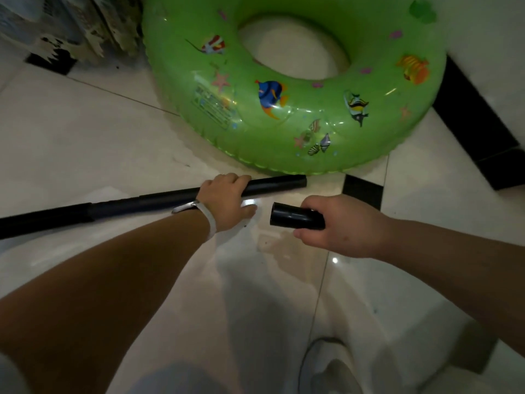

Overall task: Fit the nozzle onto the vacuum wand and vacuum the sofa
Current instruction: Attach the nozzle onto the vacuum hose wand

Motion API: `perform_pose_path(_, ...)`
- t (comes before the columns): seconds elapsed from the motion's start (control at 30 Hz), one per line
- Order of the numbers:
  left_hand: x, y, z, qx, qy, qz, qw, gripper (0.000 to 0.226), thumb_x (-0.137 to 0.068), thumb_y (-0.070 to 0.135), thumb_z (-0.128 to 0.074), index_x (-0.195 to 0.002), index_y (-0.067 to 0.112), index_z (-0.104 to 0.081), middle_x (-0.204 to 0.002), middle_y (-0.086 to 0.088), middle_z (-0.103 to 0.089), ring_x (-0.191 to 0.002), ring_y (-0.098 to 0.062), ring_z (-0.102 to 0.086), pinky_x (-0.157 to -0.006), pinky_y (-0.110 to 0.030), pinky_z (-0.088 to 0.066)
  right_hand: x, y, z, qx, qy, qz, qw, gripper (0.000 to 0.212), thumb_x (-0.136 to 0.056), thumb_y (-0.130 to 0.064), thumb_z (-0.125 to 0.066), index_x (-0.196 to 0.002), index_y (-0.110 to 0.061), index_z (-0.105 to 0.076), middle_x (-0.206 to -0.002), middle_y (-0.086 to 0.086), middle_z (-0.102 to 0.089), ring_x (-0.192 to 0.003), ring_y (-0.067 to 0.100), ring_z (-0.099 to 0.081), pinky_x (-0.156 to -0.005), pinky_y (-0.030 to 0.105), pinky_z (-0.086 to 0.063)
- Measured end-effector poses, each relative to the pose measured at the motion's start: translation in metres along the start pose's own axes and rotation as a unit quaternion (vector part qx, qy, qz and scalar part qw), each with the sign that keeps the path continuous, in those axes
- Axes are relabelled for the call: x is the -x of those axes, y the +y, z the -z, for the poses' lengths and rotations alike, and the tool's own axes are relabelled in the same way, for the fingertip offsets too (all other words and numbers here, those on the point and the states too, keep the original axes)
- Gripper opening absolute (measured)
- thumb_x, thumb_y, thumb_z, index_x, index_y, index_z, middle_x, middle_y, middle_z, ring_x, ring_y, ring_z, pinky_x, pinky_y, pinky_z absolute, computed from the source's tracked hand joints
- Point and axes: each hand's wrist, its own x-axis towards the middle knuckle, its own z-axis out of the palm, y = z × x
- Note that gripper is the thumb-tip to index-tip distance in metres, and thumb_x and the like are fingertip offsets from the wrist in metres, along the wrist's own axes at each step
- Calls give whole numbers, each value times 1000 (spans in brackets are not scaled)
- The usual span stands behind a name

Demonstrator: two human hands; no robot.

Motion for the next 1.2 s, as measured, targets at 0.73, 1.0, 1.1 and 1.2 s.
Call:
perform_pose_path(0.73,124,-127,94,-54,80,39,995,75,-67,94,-30,-94,26,-46,-77,3,-55,-65,-22,-53,-58,-31,-36,-22,-83,-2,19,28,70,997,26,-87,-48,-70,-100,-27,-63,-83,-5,-65,-76,17,-63,-66,32,-49)
perform_pose_path(1.0,224,-171,146,46,87,45,994,93,-56,100,-28,-103,23,-51,-68,6,-56,-58,-12,-52,-52,-25,-33,-26,-144,0,-4,34,129,991,23,-84,-46,-72,-97,-30,-62,-76,-7,-66,-69,12,-63,-67,36,-52)
perform_pose_path(1.1,253,-179,152,39,64,39,996,76,-53,103,-25,-84,36,-43,-64,7,-53,-55,-9,-50,-50,-25,-30,-20,-164,0,11,23,163,986,21,-81,-50,-71,-91,-36,-59,-72,-8,-63,-66,10,-61,-64,36,-51)
perform_pose_path(1.2,271,-181,154,20,47,46,998,77,-49,105,-18,-77,37,-39,-62,7,-53,-53,-9,-50,-51,-23,-30,-17,-185,2,42,16,190,981,27,-82,-52,-68,-97,-31,-61,-74,-6,-63,-65,10,-59,-64,37,-51)
